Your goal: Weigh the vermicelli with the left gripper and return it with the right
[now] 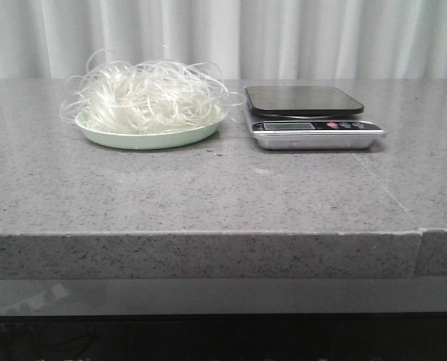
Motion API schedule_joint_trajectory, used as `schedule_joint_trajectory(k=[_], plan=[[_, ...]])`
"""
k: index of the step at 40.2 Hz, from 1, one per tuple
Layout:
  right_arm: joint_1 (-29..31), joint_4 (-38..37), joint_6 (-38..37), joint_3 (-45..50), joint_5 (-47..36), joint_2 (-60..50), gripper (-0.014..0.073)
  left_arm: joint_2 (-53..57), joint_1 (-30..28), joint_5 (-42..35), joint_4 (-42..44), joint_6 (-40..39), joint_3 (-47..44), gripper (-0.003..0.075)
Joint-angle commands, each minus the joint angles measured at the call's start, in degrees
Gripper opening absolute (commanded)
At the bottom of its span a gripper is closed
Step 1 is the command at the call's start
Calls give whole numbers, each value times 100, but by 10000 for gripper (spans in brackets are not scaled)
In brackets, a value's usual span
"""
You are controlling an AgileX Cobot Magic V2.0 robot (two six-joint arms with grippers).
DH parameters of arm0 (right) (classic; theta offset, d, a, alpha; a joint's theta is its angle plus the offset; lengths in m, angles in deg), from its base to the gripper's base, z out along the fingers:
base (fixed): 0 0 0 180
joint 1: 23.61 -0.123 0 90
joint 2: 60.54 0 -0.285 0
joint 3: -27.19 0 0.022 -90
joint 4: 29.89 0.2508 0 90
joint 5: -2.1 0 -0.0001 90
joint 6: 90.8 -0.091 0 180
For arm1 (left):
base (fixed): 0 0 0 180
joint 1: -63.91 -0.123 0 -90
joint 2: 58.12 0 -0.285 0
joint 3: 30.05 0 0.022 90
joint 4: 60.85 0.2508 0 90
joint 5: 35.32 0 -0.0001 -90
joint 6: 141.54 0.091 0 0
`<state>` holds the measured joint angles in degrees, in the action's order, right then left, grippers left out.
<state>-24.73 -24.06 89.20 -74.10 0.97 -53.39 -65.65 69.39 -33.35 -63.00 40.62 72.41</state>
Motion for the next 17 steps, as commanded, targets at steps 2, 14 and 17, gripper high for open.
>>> schedule_joint_trajectory(k=[2, 14, 17], plan=[[17, 20, 44, -17, -515, -91, 157, 127, -134, -472, -63, -38, -215, 155], [17, 20, 44, -17, -515, -91, 157, 127, -188, -472, -63, -38, -215, 155], [17, 20, 44, -17, -515, -91, 157, 127, -188, -472, -63, -38, -215, 155]])
